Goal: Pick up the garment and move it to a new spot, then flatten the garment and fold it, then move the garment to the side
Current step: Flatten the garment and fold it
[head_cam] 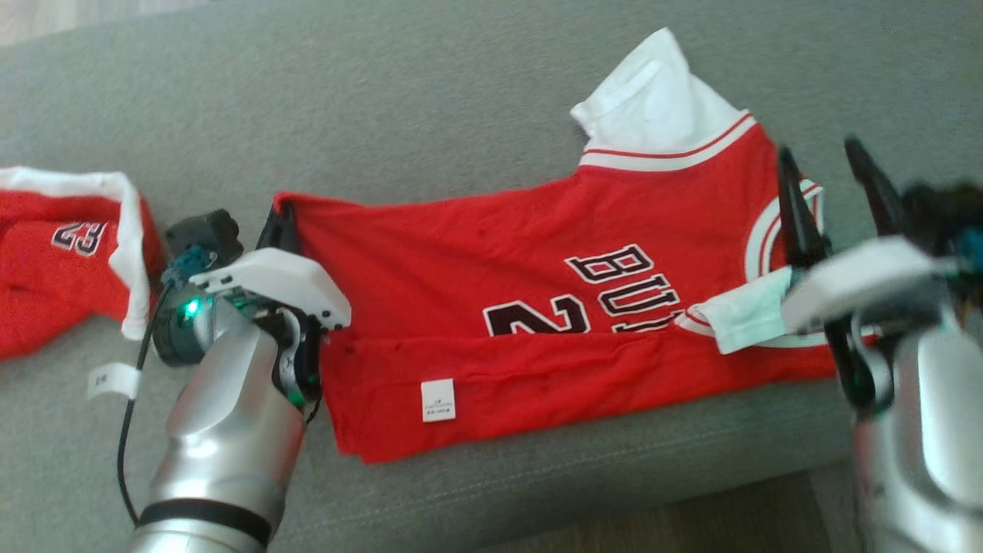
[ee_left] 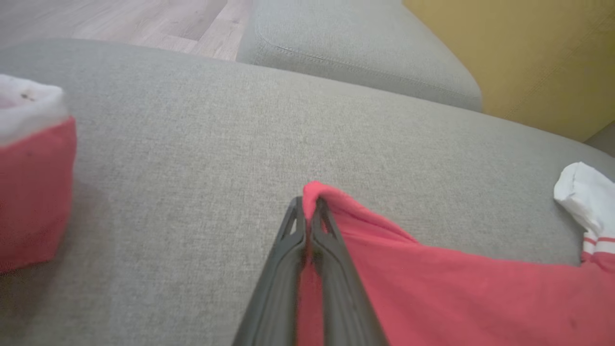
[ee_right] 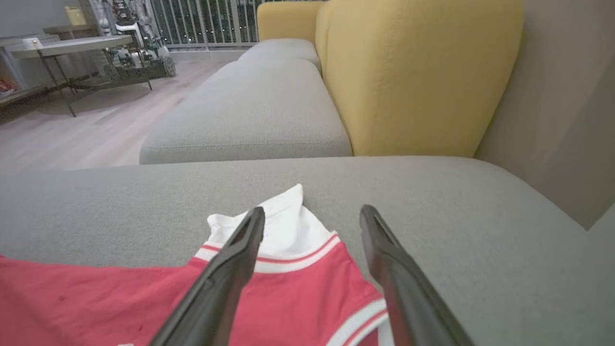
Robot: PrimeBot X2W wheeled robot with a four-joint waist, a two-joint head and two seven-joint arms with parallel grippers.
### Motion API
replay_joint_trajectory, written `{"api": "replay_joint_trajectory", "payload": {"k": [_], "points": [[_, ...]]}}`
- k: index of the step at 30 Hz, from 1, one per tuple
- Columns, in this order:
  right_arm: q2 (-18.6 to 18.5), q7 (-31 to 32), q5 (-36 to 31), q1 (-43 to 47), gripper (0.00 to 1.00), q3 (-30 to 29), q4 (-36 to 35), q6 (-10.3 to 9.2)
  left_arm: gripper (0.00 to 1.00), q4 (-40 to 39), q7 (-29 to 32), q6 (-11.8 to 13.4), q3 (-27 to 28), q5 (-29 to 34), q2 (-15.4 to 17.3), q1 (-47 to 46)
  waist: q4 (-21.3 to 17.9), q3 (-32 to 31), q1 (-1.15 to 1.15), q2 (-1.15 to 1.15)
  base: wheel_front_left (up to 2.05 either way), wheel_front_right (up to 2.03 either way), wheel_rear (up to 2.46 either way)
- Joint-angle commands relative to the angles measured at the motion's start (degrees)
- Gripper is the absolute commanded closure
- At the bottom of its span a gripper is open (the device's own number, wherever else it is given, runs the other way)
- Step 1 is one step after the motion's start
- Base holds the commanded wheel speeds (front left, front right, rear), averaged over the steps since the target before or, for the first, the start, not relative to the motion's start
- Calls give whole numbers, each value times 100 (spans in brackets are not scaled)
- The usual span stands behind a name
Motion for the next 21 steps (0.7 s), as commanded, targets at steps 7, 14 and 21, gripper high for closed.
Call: {"api": "replay_joint_trajectory", "payload": {"k": [7,14,21], "points": [[-195,531,-292,-1651,0,82,945,-2,100,-423,-77,20,-37,-40,91,-272,503,441,0,0,0,0,0],[-702,800,-579,-2977,0,-108,2727,-2,100,-644,-77,130,-975,-634,88,-500,870,858,0,0,0,0,0],[-1081,835,-836,-4026,0,-339,4217,-2,100,-880,-77,336,-1679,-1073,87,-798,1152,1190,0,0,0,0,0]]}}
